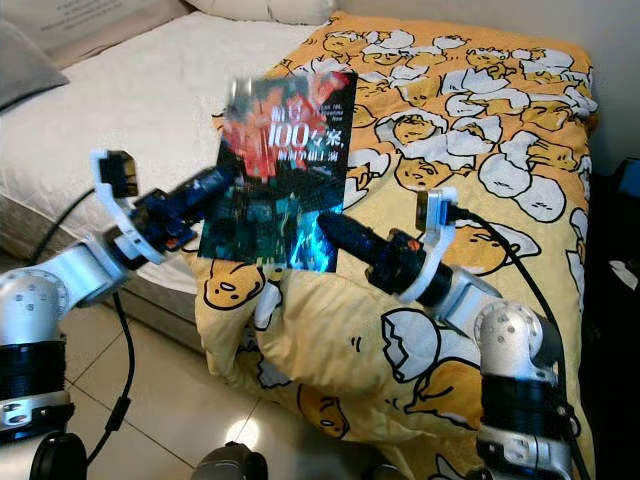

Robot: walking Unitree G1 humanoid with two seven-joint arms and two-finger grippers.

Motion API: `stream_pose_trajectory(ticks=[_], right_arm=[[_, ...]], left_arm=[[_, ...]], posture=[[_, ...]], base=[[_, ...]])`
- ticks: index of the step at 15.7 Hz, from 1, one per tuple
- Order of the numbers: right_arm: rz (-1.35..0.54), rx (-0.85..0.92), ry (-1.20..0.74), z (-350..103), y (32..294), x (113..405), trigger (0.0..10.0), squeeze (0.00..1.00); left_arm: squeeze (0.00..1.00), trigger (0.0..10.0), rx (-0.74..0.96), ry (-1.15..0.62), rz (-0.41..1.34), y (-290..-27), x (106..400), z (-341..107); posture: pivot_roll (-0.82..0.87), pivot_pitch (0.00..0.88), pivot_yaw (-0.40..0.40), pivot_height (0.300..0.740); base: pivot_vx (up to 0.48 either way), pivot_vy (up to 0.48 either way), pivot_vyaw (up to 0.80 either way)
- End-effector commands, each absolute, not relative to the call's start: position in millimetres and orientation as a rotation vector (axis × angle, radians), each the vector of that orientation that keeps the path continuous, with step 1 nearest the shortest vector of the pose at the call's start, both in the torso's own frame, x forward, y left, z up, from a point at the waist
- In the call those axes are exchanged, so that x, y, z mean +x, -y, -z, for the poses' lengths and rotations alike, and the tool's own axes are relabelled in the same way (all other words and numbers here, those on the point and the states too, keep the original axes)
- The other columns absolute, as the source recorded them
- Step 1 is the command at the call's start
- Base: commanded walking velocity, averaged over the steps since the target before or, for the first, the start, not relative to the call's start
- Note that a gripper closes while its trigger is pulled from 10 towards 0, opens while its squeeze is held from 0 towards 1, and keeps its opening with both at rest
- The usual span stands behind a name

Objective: Clean up the room

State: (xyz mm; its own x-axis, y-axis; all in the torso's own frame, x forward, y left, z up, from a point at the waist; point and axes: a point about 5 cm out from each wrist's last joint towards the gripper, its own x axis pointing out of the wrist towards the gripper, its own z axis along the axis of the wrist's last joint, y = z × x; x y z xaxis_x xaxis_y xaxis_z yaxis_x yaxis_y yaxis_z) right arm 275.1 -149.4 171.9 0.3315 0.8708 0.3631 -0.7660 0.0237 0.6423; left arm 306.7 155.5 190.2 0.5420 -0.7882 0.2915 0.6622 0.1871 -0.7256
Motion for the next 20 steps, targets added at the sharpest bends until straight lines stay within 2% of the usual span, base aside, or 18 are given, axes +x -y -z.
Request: stream_pose_trajectory(ticks=[1,2,13,20], right_arm=[[-1.33,0.869,-0.105,-182.9,145.9,272.2,0.0,0.0],[-1.326,0.867,-0.111,-181.3,146.1,272.1,0.0,0.0],[-1.341,0.778,-0.152,-177.8,147.6,273.8,0.0,0.0],[-1.358,0.695,-0.207,-172.5,151.6,273.5,0.0,0.0]], left_arm=[[0.0,8.5,-0.924,-0.155,1.049,-153.7,309.4,-194.7],[0.0,0.0,-0.939,-0.152,1.053,-154.2,310.8,-195.9],[0.0,0.0,-0.865,-0.191,1.226,-154.1,289.7,-195.3],[0.0,0.0,-0.807,-0.23,1.263,-155.0,285.2,-193.3]], posture=[[0.03,0.0,0.1,0.74],[0.02,0.0,0.106,0.74],[0.02,0.0,0.109,0.74],[0.02,0.0,0.111,0.74]], base=[[0.0,0.0,0.0],[0.0,0.0,0.0],[0.0,0.0,0.0],[0.0,0.0,0.0]])
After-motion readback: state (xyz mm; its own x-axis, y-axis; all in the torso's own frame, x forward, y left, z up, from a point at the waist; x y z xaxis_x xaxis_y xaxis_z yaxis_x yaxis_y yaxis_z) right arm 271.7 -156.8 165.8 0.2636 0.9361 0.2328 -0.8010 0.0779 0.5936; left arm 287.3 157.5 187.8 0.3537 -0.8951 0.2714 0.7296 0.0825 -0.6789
